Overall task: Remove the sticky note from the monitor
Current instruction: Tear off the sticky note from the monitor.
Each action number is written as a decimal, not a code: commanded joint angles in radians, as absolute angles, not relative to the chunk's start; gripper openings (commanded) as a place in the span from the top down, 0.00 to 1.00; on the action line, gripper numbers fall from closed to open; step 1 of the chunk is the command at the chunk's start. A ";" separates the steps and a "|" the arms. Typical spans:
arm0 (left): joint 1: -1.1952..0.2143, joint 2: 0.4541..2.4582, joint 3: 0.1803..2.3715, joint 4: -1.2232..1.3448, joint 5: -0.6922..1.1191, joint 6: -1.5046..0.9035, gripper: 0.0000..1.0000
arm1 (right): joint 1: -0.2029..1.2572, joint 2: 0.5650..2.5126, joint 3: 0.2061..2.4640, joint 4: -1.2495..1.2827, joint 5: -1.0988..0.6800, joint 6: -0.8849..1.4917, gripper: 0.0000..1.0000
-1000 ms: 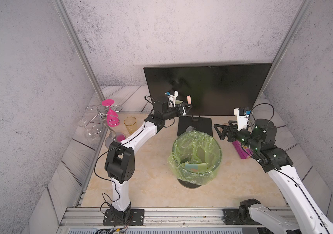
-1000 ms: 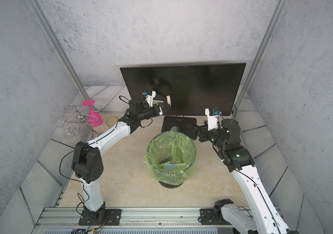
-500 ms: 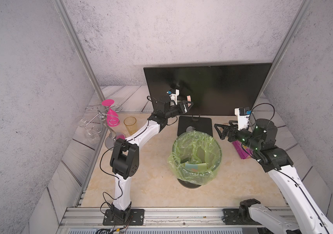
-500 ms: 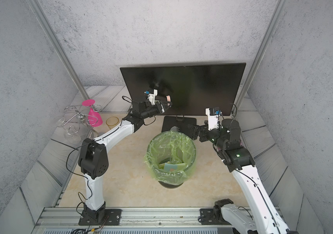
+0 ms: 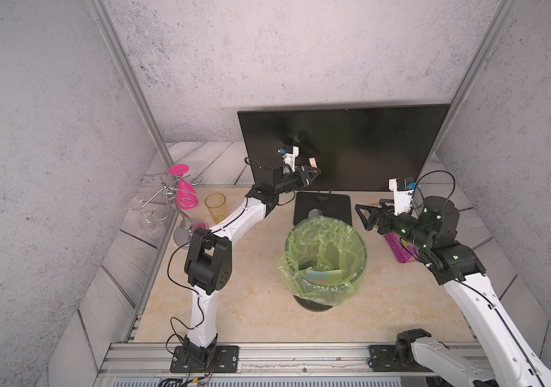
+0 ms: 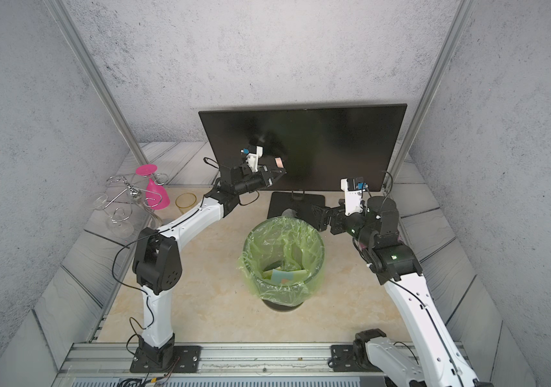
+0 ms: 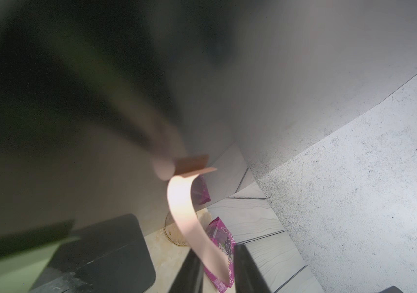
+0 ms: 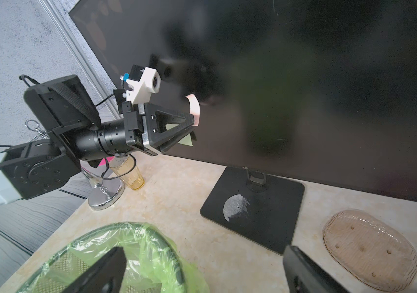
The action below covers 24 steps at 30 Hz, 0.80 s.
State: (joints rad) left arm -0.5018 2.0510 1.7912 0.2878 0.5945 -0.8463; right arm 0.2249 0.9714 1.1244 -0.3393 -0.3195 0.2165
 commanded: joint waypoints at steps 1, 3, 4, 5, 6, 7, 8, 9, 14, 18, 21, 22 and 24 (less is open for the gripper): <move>-0.497 2.072 1.822 0.292 0.587 -0.839 0.81 | 0.219 0.959 1.117 -0.324 -0.328 0.219 0.01; -0.497 2.072 1.825 0.281 0.585 -0.831 0.85 | 0.219 0.960 1.117 -0.322 -0.329 0.219 0.01; -0.497 2.072 1.827 0.275 0.584 -0.827 0.87 | 0.219 0.960 1.117 -0.322 -0.330 0.220 0.01; -0.497 2.073 1.829 0.268 0.583 -0.823 0.88 | 0.221 0.961 1.117 -0.322 -0.330 0.220 0.01; -0.497 2.074 1.830 0.265 0.583 -0.820 0.91 | 0.218 0.961 1.116 -0.321 -0.330 0.221 0.01; -0.498 2.074 1.830 0.261 0.584 -0.818 0.93 | 0.219 0.961 1.116 -0.321 -0.331 0.221 0.01; -0.496 2.074 1.829 0.259 0.586 -0.815 0.95 | 0.219 0.961 1.115 -0.321 -0.332 0.221 0.01; -0.496 2.075 1.829 0.256 0.586 -0.813 0.98 | 0.219 0.962 1.116 -0.321 -0.333 0.221 0.01; -0.494 2.065 1.821 0.248 0.593 -0.804 1.00 | 0.217 0.963 1.115 -0.318 -0.334 0.223 0.01; -0.496 2.018 1.779 0.235 0.588 -0.766 1.00 | 0.220 0.964 1.114 -0.315 -0.336 0.223 0.01; -0.498 1.958 1.730 0.229 0.570 -0.724 1.00 | 0.217 0.964 1.112 -0.310 -0.340 0.225 0.01; -0.499 1.940 1.717 0.225 0.568 -0.711 1.00 | 0.216 0.964 1.113 -0.309 -0.343 0.225 0.01; -0.501 1.908 1.699 0.210 0.568 -0.681 1.00 | 0.217 0.963 1.114 -0.308 -0.345 0.227 0.01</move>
